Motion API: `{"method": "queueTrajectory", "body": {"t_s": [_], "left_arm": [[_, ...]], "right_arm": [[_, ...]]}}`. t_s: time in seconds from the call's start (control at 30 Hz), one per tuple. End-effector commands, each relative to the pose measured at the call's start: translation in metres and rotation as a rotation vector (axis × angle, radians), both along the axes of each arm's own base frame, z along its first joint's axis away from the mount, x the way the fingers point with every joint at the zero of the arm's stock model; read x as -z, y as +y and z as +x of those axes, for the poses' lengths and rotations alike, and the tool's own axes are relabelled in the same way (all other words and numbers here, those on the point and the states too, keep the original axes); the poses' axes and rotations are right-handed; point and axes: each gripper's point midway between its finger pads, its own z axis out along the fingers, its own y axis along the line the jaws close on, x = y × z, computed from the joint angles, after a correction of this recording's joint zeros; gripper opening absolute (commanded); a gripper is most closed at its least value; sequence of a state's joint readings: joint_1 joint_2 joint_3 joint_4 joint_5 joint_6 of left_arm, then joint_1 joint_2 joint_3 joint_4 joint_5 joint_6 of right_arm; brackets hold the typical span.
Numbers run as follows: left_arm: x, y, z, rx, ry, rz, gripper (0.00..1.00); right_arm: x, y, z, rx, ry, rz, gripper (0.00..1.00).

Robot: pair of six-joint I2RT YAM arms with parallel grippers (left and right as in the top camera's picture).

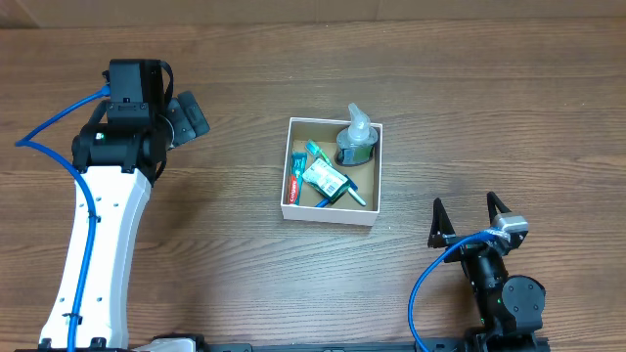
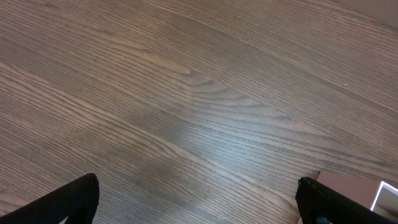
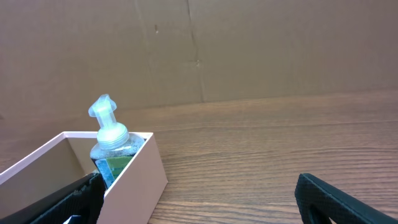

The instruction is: Pack container

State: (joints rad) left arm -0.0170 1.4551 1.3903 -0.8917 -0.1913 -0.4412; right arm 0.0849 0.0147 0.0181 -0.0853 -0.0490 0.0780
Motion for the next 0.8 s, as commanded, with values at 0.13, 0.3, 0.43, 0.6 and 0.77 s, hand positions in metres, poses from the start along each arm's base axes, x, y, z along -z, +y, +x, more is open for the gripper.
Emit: {"method": "queueTrajectory", "body": {"t_s": [0.13, 0.3, 0.43, 0.6, 0.77], "left_arm": [[-0.011, 0.001, 0.002, 0.009, -0.028, 0.008, 1.0], [-0.035, 0.001, -0.007, 0.009, -0.094, 0.007, 1.0], [-0.086, 0.002, -0.032, 0.008, -0.246, 0.006, 1.0], [-0.165, 0.002, -0.095, 0.007, -0.513, 0.003, 1.0], [-0.233, 0.004, -0.193, 0.005, -0.828, 0.0, 1.0]], "right_arm": [[0.001, 0.0, 0.0, -0.002, -0.008, -0.003, 1.0], [0.001, 0.0, 0.0, -0.002, -0.008, -0.003, 1.0], [0.001, 0.0, 0.0, -0.002, -0.008, -0.003, 1.0], [0.001, 0.0, 0.0, -0.002, -0.008, -0.003, 1.0], [0.001, 0.0, 0.0, -0.002, -0.008, -0.003, 1.0]]}}
